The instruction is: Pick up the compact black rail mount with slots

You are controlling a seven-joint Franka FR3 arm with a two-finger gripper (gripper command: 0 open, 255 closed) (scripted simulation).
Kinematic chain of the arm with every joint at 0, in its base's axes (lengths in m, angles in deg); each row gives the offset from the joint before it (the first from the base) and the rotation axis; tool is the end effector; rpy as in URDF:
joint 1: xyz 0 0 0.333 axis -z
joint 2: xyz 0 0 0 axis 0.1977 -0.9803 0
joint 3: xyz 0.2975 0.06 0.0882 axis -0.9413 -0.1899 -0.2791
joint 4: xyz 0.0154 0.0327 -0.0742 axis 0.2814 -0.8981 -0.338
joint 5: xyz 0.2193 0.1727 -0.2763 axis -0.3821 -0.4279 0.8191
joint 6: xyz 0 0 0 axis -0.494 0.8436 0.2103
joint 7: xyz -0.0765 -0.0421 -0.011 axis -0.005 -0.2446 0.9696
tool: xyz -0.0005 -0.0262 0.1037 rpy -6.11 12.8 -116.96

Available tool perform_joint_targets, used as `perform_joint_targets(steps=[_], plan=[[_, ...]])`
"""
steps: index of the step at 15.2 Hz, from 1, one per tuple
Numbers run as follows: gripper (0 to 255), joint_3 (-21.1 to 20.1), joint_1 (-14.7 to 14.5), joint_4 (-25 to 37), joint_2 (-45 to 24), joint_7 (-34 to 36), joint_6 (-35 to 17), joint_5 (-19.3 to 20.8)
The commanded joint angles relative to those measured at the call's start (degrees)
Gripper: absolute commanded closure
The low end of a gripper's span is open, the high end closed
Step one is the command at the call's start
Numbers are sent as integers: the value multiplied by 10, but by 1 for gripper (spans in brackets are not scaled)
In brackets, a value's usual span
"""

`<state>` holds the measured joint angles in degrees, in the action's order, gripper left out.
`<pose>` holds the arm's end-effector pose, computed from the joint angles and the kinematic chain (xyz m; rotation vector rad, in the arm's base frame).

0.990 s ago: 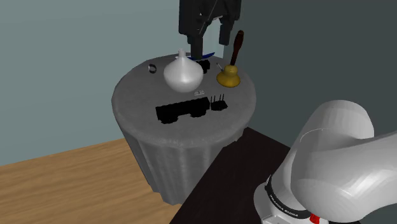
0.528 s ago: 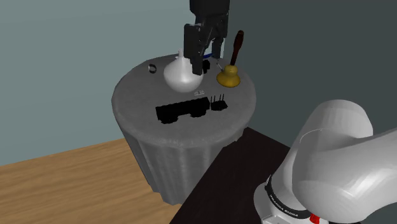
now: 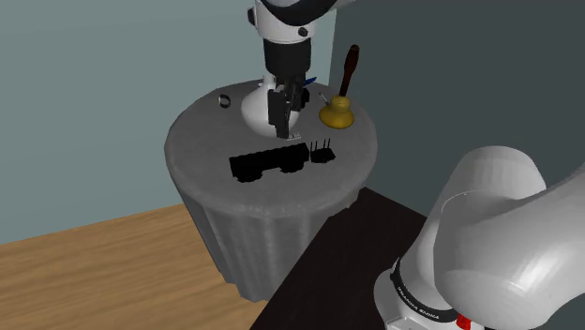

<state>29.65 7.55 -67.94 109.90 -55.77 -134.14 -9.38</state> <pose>0.3548 -0.0416 0.4742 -3.0822 -0.5411 0.0359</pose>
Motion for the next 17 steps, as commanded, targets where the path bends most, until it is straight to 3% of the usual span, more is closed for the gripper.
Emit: perform_joint_targets(steps=[1, 11, 17], plan=[[0, 14, -6, -9, -35, -38, -48, 12], [0, 66, -42, 2, -246, -211, -269, 33], [0, 71, -45, -7, -294, -227, -327, 26]])
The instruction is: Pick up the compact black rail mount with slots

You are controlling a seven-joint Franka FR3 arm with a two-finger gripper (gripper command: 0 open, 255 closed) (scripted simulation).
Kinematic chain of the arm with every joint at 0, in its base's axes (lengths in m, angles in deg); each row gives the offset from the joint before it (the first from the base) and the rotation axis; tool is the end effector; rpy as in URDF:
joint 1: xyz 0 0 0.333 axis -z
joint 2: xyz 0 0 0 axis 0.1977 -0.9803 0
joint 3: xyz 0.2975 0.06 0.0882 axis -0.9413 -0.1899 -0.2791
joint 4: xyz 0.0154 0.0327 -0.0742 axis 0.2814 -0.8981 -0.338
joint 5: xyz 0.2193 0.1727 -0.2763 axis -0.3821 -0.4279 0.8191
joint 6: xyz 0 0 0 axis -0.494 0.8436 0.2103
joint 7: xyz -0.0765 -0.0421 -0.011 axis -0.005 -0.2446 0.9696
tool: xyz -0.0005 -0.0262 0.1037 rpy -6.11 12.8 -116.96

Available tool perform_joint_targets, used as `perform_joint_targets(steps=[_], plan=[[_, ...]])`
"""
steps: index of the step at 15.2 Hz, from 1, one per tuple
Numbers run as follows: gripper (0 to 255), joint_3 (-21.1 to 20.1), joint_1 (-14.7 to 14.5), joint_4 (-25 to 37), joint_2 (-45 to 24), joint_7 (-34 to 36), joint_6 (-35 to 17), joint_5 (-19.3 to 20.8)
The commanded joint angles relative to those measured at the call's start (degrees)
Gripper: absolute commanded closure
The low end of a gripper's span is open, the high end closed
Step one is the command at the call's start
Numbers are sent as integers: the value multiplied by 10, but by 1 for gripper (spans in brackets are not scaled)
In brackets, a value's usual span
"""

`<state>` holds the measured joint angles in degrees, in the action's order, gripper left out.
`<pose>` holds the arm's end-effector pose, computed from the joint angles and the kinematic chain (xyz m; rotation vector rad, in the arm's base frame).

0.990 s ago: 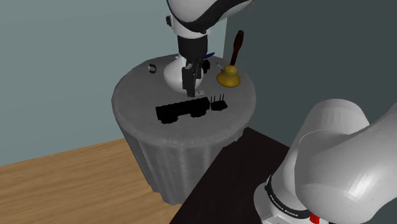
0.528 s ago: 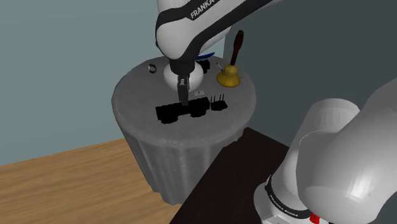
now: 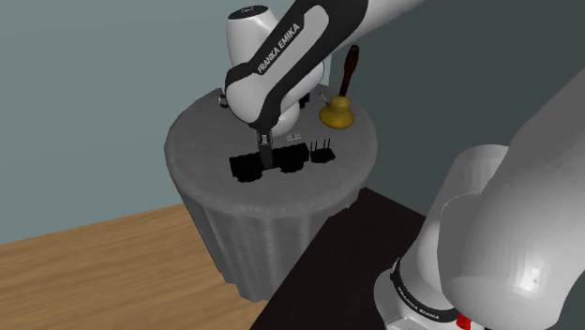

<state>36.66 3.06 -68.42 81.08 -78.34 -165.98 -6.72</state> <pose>0.4431 -0.0586 0.3149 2.8737 1.1198 -0.0075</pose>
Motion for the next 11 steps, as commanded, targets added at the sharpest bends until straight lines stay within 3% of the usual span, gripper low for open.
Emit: perform_joint_targets(steps=[1, 4, 5, 11], plan=[[0, 1, 0, -4, -13, -2, -18, -2], [0, 2, -1, -8, -24, -4, -32, -5], [255, 2, -1, -8, -24, -4, -32, -5], [255, 2, -1, -7, -26, -4, -33, -6]])
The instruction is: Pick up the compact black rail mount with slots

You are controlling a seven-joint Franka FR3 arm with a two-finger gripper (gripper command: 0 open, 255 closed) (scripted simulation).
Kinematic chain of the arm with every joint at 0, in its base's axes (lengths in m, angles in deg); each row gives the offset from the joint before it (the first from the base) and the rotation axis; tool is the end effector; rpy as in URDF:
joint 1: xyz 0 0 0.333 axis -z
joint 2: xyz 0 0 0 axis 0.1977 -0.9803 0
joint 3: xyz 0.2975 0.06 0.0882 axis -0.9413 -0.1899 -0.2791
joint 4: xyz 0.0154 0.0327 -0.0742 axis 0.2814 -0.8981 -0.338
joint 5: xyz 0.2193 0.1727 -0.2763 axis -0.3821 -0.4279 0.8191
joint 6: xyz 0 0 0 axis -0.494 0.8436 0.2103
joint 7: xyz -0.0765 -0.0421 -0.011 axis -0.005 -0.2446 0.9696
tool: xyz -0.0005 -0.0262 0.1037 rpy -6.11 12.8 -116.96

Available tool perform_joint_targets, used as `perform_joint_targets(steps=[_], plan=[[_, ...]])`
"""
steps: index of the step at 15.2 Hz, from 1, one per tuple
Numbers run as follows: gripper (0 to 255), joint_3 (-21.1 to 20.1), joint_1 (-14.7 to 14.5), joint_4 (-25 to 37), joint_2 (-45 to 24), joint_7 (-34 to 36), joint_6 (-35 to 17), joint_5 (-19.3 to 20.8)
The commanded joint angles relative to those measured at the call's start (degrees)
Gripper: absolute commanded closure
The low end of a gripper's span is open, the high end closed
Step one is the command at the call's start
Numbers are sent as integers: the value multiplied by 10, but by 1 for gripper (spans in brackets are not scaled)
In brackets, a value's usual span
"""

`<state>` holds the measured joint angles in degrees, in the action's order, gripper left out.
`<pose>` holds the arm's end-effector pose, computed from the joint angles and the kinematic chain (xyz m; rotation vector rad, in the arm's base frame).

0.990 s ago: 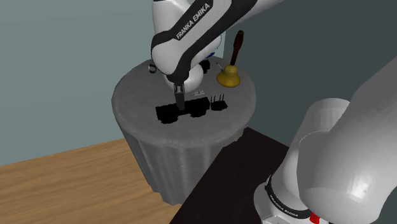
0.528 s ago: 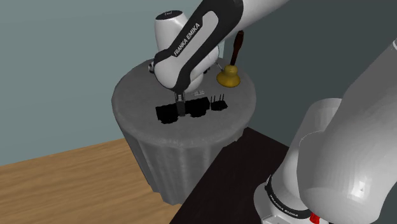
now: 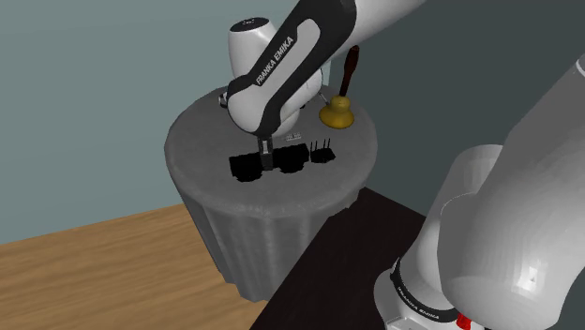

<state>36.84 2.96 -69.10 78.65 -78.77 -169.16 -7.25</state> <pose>0.4437 -0.0586 0.2969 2.8715 1.1227 -0.0050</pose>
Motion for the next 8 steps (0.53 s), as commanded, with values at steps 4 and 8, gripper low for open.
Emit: perform_joint_targets(steps=[4, 8], plan=[[255, 0, 1, 1, 7, 1, 9, 2], [255, -2, 1, 10, 34, 4, 45, 7]])
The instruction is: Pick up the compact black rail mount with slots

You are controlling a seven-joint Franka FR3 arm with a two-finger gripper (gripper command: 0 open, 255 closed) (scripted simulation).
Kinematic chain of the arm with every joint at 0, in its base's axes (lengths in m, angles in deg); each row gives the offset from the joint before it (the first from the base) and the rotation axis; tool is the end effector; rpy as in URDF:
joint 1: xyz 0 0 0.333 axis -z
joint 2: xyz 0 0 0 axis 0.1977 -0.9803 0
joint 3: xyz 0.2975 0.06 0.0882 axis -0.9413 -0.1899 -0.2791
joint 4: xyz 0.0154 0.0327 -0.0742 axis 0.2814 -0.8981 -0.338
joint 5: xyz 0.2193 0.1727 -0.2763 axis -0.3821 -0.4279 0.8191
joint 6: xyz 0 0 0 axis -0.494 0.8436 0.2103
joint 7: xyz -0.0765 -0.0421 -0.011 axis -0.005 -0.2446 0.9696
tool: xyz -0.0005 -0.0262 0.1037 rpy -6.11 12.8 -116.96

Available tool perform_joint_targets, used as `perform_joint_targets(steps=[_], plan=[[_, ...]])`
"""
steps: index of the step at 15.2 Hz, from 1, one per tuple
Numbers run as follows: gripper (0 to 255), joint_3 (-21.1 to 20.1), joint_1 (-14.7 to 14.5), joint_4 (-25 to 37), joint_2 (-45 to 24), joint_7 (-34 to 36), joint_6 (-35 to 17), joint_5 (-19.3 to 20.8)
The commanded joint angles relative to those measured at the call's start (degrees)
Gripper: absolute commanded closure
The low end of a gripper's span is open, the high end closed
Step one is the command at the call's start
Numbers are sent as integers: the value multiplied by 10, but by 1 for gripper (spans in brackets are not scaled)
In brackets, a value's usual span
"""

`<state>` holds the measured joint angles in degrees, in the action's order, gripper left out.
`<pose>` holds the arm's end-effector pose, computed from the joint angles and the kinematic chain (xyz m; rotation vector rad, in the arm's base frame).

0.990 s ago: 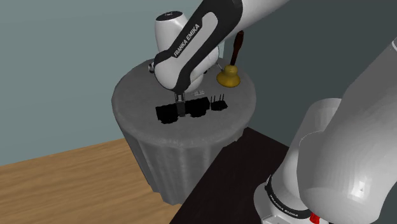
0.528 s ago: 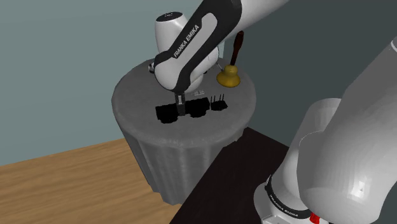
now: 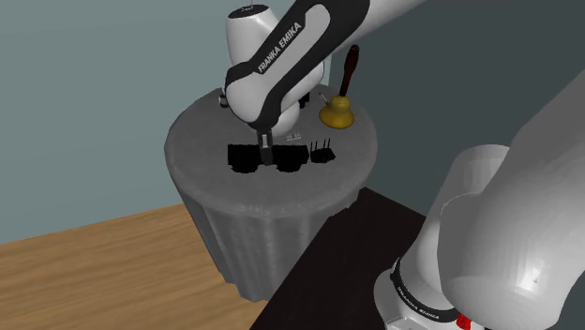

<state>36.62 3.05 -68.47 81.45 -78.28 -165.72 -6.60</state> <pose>0.4425 -0.0582 0.3169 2.8725 1.1212 -0.0063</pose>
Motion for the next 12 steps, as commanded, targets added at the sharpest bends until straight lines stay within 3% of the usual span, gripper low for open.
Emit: perform_joint_targets(steps=[1, 12], plan=[[255, -1, 1, 7, 12, 0, 19, 2], [255, -7, 2, 37, 63, 3, 99, 8]])
